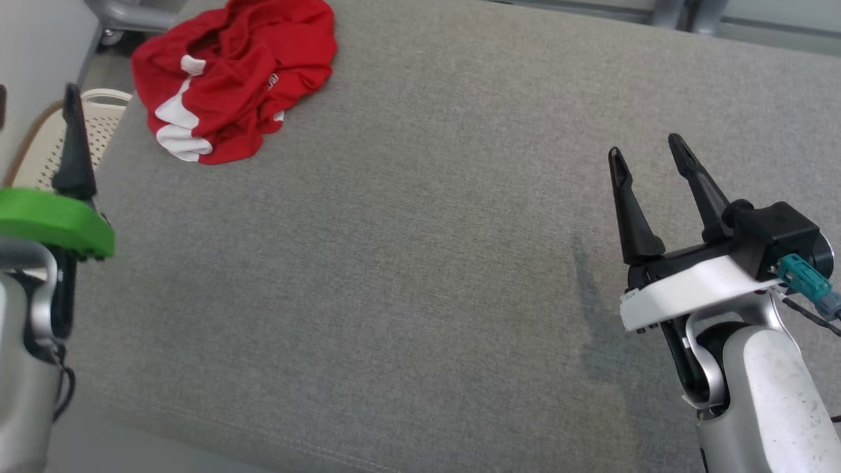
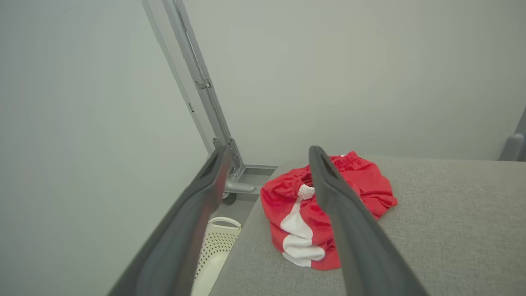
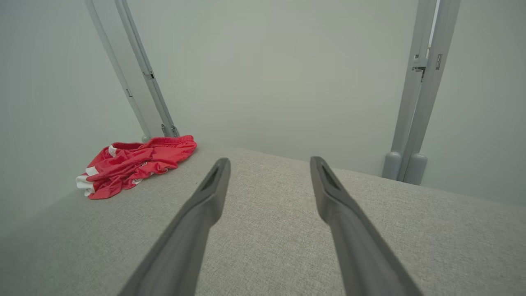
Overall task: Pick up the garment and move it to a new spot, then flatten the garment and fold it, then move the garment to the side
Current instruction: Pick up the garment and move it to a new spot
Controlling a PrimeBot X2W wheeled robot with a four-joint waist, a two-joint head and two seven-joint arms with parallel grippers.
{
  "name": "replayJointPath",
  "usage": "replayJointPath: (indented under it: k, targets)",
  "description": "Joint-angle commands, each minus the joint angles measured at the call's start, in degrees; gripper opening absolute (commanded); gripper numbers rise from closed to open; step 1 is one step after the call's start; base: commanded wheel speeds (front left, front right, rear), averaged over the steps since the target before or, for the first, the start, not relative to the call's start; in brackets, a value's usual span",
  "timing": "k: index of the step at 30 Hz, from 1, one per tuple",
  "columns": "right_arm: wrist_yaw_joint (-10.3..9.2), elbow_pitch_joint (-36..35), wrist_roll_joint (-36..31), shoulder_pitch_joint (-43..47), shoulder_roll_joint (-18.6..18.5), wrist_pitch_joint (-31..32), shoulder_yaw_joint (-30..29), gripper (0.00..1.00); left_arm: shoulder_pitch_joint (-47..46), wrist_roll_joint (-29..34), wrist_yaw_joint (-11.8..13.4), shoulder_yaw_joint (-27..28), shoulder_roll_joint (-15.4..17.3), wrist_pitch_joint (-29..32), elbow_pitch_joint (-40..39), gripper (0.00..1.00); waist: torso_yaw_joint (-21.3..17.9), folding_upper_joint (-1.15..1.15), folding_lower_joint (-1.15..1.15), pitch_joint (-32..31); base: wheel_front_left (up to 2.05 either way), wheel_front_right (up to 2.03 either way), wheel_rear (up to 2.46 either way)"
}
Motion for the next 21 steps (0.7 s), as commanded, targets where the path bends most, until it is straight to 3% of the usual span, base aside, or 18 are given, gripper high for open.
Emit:
replayJointPath:
  k: [1,10,16,21]
  targets:
    - [0.00,-0.7,-0.8,-1.7,-0.2,0.3,0.2,1.00,-6.2,0.0,-1.5,-0.2,1.6,2.4,3.5,1.00,-5.7,0.62,0.00,6.7,0.00,0.00,0.00]
    - [0.00,-3.1,-3.7,-4.7,-0.2,2.0,0.2,1.00,-22.1,0.1,-5.9,-2.9,3.8,11.0,21.2,1.00,-12.0,0.62,0.00,14.4,0.00,0.00,0.00]
    - [0.00,-4.7,-4.5,-5.1,-0.2,2.7,0.4,1.00,-27.5,0.8,-6.2,-3.6,4.3,11.7,31.5,1.00,-14.8,0.62,0.00,17.7,0.00,0.00,0.00]
    - [0.00,-5.7,-4.9,-5.1,-0.2,2.6,0.1,1.00,-29.4,1.1,-5.0,-3.4,4.7,11.3,37.6,1.00,-16.0,0.62,0.00,19.2,0.00,0.00,0.00]
